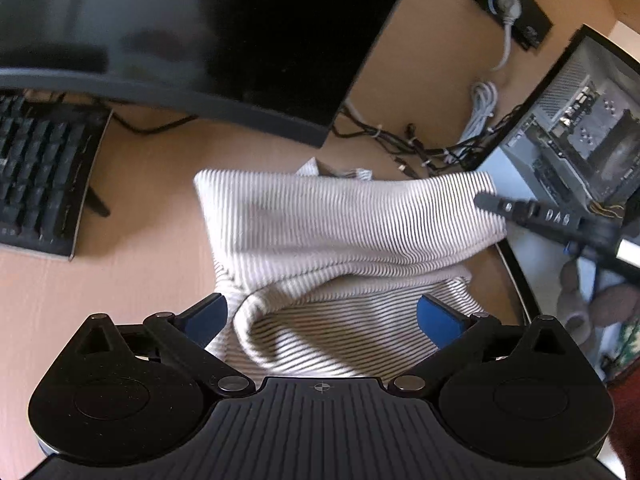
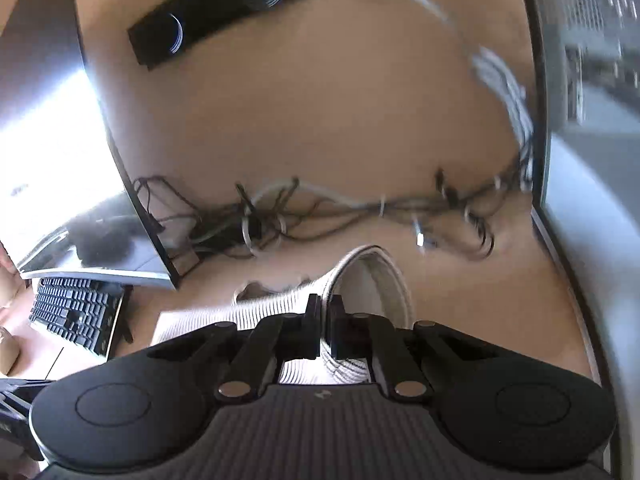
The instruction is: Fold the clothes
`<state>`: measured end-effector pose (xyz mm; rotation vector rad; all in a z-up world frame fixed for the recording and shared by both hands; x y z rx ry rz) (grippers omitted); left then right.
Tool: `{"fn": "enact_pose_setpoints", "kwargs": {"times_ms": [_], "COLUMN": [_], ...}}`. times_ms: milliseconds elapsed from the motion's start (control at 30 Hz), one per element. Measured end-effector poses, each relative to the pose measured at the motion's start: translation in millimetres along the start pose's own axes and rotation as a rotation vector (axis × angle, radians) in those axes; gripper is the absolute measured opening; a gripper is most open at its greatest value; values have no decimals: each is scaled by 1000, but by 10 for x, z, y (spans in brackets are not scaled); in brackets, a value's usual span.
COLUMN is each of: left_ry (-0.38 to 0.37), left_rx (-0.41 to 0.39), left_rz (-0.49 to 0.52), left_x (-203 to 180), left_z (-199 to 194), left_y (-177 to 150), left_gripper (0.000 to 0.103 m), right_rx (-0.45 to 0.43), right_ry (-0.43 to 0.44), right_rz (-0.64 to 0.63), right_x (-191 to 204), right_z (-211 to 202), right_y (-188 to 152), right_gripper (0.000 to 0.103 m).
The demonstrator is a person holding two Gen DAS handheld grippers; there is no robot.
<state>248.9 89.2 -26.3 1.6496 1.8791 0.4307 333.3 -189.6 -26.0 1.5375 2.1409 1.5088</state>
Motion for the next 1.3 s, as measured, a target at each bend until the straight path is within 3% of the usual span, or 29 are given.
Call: {"fn": "enact_pose_setpoints", "kwargs": {"times_ms": [167, 267, 367, 467, 633, 733, 800, 867, 1067, 1167, 1200, 1300], "left_ry": [-18, -16, -7, 6, 26, 18, 13, 11, 3, -1, -4, -57], "left_rx": [-41, -41, -54, -65, -48, -40, -49, -56, -95, -108, -99, -29], "left_rz": [24, 43, 67, 67, 42, 34, 62, 106, 115, 111, 107, 94], "left_x": [-153, -255, -332, -332, -275, -242, -254, -289, -285, -262, -227, -151], "left_z": [140, 285, 421, 537, 782, 900, 932, 949, 836, 793, 822, 1002], "left_y": [102, 147, 194, 209, 226, 238, 239, 237, 307, 350, 372, 420], "left_gripper": [103, 103, 103, 103, 103, 103, 103, 103, 103, 103, 103, 103], "right_rx": [123, 85, 48, -23, -63, -9, 54, 39, 27, 16, 23, 40], "right_ry": [-152, -138, -141, -130, -13, 42, 2, -18, -56, -92, -96, -111], "right_rz": [149, 168, 81, -51, -192, -152, -83, -52, -83, -79, -60, -12], "right_x": [-457, -522, -425, -285, -76, -107, -278, -414, -386, -314, -321, -340], "right_z": [181, 32, -133, -252, 42, 404, 645, 755, 772, 618, 580, 474], "right_y": [-501, -563, -477, -389, -228, -272, -346, -400, -406, -493, -559, -750], "right_gripper": [4, 6, 16, 41, 61, 72, 72, 74, 82, 94, 100, 103]}}
Point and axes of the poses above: each gripper's, at about its wrist camera, not at the fingertips, and z roughly the way its jaws point, x to its left, y to its top, the point moved 2 cm from there along z, roughly the way its jaws point, and after that the axes turned 15 degrees about y, right-handed, at the moved point
